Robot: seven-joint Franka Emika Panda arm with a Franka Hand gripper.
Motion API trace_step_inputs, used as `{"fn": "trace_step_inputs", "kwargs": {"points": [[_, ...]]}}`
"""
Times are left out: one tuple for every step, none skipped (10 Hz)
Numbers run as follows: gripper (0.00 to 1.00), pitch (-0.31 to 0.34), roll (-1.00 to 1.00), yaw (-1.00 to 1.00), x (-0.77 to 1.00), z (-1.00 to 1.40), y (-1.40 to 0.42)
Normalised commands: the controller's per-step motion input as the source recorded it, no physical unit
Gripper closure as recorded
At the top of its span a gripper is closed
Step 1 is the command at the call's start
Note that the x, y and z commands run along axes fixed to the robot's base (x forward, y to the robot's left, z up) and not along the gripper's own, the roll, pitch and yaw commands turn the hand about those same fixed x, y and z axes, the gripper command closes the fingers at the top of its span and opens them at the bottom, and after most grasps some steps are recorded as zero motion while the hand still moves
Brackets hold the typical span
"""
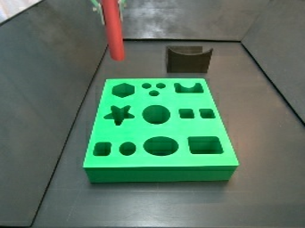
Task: Pick up the oval object. Move up. Move to above the board. Insert the oval object.
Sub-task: Move to above the board.
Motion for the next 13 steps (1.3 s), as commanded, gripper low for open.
{"fn": "trace_step_inputs", "kwargs": {"points": [[1.00,0.255,0.16,-0.03,0.03,1.00,0.06],[1.00,0.185,0.12,-0.02,0.03,1.00,0.06],[1.00,0.121,0.08,-0.01,0.02,1.00,0.05],[1.00,0.103,0.06,-0.01,0.02,1.00,0.05],[1.00,0.087,0.03,-0.01,0.02,1.00,0.05],[1.00,0.079,0.00,-0.02,0.02,1.00,0.05],[1.00,0.074,-0.03,-0.02,0.02,1.00,0.05],[1.00,0.071,-0.04,-0.02,0.02,1.00,0.04],[1.00,0.067,-0.06,-0.02,0.01,1.00,0.04],[1.00,0.059,-0.08,-0.02,0.01,1.00,0.04],[1.00,0.057,-0.09,-0.02,0.00,1.00,0.03],[1.00,0.054,-0.10,-0.02,0.00,0.81,0.02],[1.00,0.054,-0.10,-0.02,0.00,0.72,0.02]]}}
